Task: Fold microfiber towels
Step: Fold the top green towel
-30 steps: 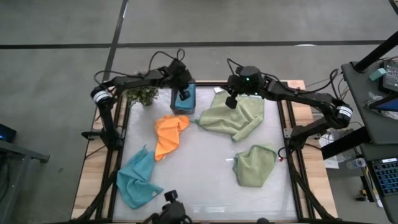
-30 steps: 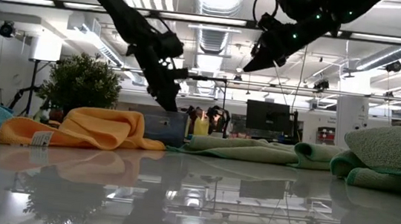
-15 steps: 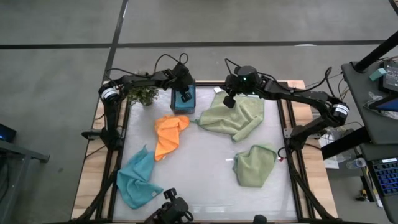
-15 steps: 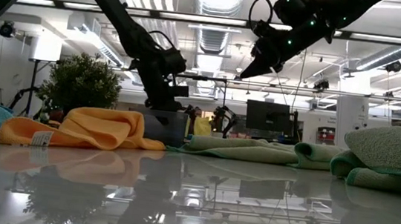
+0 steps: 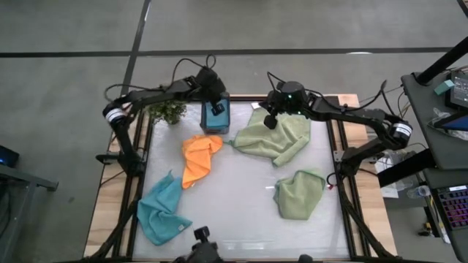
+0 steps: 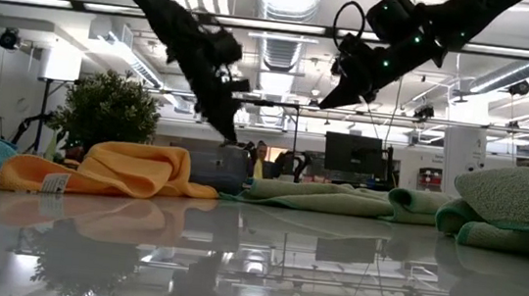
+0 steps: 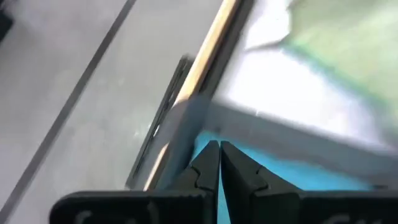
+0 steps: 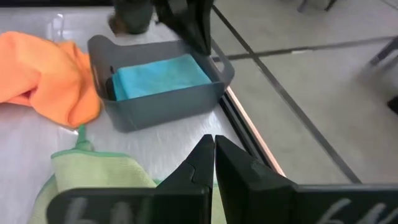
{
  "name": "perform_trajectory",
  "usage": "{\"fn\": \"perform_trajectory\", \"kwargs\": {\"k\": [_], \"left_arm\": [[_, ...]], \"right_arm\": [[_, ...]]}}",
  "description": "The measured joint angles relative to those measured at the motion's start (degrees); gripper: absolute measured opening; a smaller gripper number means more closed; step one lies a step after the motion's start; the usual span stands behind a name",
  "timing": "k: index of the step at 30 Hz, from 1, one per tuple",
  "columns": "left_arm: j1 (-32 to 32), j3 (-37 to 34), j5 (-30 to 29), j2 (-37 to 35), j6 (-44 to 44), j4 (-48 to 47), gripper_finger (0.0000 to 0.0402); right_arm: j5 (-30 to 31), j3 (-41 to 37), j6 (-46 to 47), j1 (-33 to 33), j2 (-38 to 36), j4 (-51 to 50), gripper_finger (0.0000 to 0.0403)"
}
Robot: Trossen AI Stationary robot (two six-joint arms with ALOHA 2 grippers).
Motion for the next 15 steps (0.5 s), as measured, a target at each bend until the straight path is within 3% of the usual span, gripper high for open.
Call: {"fn": "perform_trajectory", "kwargs": {"k": [4, 15], "left_arm": [[-3.08, -0.89, 5.17, -5.64, -0.02, 0.11, 0.0000], [-17.69, -9.57, 5.85, -17.02, -0.09, 7.22, 0.0000]], "right_arm": [[-2.66, -4.76, -0.04, 0.02, -0.46, 5.82, 0.0009], [-7.96, -19.87, 4.32, 0.96, -0.44, 30.21, 0.0009]]}}
